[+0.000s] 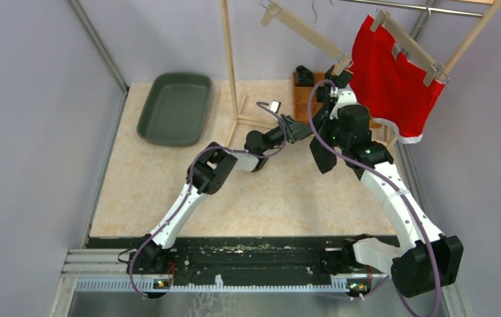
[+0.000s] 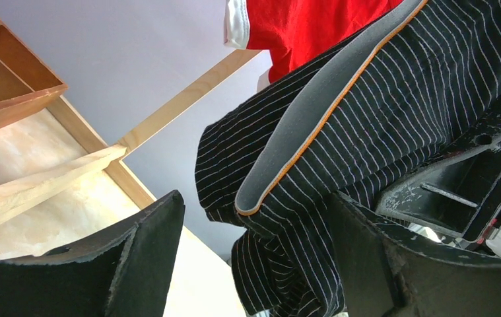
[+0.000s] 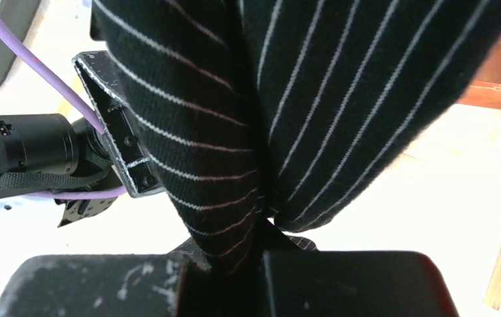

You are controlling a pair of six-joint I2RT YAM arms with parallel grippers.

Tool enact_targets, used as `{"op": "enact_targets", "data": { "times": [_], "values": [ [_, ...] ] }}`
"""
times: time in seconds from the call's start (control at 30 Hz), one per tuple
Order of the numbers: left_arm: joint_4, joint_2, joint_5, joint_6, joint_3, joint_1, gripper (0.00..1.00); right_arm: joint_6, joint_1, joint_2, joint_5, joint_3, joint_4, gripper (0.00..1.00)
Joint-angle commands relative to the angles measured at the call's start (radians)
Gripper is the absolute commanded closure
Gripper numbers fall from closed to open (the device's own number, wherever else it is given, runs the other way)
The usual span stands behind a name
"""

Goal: Clip the underwear to the hanger
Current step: Adjust the underwear on the hanger.

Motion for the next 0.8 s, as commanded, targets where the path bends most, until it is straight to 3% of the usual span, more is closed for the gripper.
{"op": "enact_targets", "data": {
  "times": [0.0, 0.17, 0.43, 0.5, 0.67, 0.77],
  "values": [
    [0.22, 0.007, -0.032, -0.006, 0.018, -0.009, 0.19, -0.006, 0.001, -0.029, -0.009, 0.002, 0.037, 1.0],
    [0.262, 0.014, -0.065, -0.021, 0.013, -0.011, 0.3, -0.005, 0.0, -0.028, -0.009, 0.001, 0.036, 1.0],
    [0.267, 0.012, -0.096, -0.023, 0.016, -0.014, 0.36, -0.005, 0.001, -0.031, -0.011, 0.0, 0.035, 1.0],
    [0.268, 0.013, -0.098, -0.026, 0.02, -0.014, 0.34, -0.004, 0.001, -0.03, -0.011, 0.0, 0.035, 1.0],
    [0.267, 0.021, -0.112, -0.043, 0.013, -0.012, 0.15, -0.006, 0.0, -0.035, -0.008, 0.002, 0.03, 1.0],
    [0.268, 0.027, -0.115, -0.052, 0.012, -0.011, 0.13, -0.006, 0.001, -0.039, -0.007, 0.001, 0.027, 1.0]
  ]
}}
